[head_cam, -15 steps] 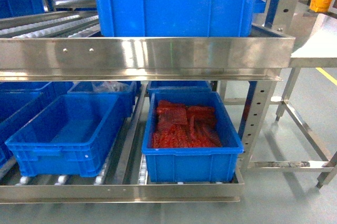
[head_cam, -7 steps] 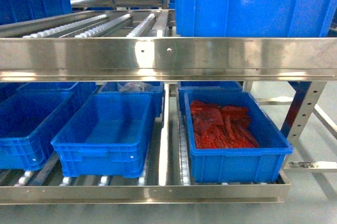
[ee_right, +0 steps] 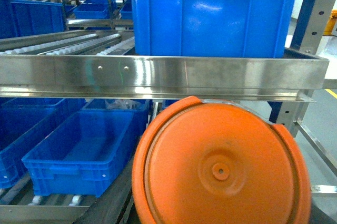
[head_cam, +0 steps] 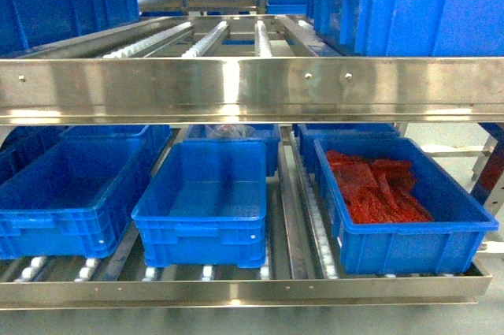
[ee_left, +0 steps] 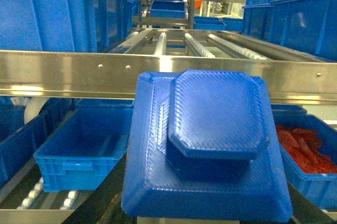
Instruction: Sort blue parts and orange caps into right shelf containers
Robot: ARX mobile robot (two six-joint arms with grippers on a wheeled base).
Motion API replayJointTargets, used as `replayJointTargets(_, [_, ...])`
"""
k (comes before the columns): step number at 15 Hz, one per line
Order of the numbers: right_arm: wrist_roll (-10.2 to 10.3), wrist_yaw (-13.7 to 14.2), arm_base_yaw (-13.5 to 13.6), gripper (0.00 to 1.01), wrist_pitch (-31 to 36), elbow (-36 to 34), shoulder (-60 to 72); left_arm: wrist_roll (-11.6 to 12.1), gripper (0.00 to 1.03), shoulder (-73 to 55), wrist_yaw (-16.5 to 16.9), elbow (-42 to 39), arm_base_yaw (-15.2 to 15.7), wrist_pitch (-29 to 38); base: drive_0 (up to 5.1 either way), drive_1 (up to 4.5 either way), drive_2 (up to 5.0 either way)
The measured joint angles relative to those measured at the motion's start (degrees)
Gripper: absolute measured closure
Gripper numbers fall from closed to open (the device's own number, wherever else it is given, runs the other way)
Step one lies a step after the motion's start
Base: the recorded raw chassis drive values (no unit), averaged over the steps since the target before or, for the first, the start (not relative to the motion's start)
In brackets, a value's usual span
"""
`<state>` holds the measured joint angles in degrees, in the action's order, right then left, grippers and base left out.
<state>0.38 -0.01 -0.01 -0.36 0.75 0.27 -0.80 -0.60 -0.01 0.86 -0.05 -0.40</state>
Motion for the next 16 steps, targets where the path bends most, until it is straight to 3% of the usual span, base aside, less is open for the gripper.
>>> replayJointTargets(16, [0.0, 0.0, 0.0, 0.57, 0.0, 0.0, 0.0, 0.0, 0.59, 0.0, -0.09, 0.0, 0.0, -0.02, -4.9, 2.53, 2.5])
